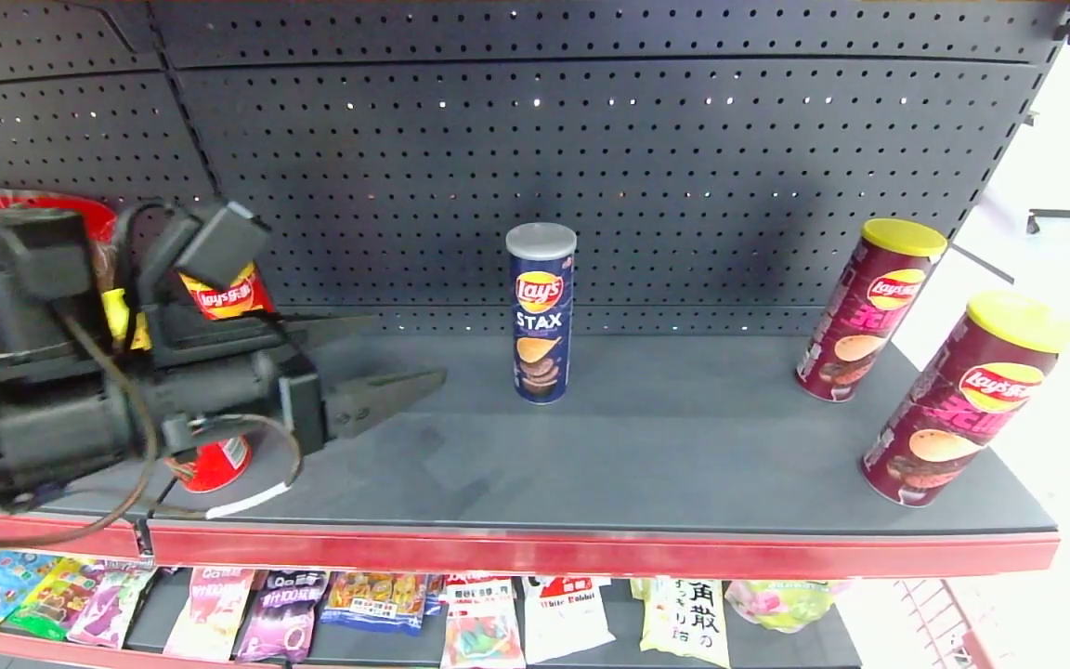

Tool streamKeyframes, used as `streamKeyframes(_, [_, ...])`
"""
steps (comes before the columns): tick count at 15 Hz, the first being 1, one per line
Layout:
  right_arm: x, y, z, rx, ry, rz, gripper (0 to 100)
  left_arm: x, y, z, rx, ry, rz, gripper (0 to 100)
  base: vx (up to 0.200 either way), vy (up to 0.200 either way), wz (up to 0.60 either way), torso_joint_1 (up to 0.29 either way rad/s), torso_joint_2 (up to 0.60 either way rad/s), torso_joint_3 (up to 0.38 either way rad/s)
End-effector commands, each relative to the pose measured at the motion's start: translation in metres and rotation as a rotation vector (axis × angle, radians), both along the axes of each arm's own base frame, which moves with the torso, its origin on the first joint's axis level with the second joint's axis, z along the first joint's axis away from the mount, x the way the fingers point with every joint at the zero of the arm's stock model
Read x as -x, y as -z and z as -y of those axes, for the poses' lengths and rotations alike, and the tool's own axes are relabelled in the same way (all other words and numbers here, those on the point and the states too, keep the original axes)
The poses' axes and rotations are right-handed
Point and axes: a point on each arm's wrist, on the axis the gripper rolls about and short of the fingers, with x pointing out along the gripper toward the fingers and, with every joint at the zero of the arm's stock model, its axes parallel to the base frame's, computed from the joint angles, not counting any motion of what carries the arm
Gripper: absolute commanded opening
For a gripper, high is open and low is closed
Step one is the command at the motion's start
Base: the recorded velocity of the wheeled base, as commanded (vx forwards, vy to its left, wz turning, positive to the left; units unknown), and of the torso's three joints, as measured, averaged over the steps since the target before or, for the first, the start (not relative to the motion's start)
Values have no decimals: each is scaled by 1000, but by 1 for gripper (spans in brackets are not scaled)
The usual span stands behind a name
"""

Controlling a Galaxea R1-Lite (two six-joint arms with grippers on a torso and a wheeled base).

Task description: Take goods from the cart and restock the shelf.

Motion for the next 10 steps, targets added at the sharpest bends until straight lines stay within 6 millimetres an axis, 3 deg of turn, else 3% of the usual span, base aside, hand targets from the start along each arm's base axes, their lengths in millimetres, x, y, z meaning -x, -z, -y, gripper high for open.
streamKeyframes(1, [0,0,0,0,1,-4,0,-73,35,37,-59,75,-6,100,0,0,0,0,0,0])
streamKeyframes(5, [0,3,0,1,1,-10,0,-121,46,54,-71,141,67,100,0,0,0,0,0,0])
streamKeyframes(10, [-1,3,0,2,6,-15,0,-155,44,64,-43,169,125,100,0,0,0,0,0,0])
